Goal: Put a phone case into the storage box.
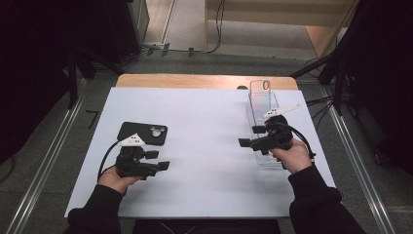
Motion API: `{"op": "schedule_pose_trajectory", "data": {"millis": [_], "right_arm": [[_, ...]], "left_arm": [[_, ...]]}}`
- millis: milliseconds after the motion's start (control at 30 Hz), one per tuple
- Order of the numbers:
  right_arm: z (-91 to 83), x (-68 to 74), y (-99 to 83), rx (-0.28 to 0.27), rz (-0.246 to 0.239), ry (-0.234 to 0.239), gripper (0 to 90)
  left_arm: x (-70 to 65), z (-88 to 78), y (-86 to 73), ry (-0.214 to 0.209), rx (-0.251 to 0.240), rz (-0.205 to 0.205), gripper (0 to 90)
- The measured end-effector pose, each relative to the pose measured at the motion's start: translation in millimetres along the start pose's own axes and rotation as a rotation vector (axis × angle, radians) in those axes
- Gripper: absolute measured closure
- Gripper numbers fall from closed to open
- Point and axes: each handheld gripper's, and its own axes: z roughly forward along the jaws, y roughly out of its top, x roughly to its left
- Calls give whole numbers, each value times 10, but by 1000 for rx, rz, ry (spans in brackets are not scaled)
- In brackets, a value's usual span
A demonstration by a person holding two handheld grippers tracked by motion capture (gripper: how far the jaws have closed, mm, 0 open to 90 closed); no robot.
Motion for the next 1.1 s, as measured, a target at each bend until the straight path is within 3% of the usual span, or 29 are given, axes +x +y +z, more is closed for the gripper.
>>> {"op": "schedule_pose_trajectory", "data": {"millis": [233, 267, 333, 533, 767, 933, 1100], "right_arm": [[1, 105, -169, 7, -52, 25, 152], [2, 115, -197, 7, -60, 38, 204], [1, 134, -257, 21, -54, 61, 211], [0, 160, -432, 43, -37, 62, 211], [25, 129, -613, 73, -66, 68, 212], [3, 168, -678, 80, -89, 68, 211], [17, 190, -755, 115, -85, 74, 211]], "left_arm": [[2, 18, 23, -11, 0, 2, 319], [2, 19, 25, -11, 0, 1, 319], [2, 21, 32, -16, 0, 3, 319], [-2, 22, 36, -18, -1, 3, 318], [-10, 14, 36, -24, 2, -3, 319], [-20, 0, 37, -51, 9, -29, 324], [-36, 0, 38, -61, 11, -33, 323]]}}
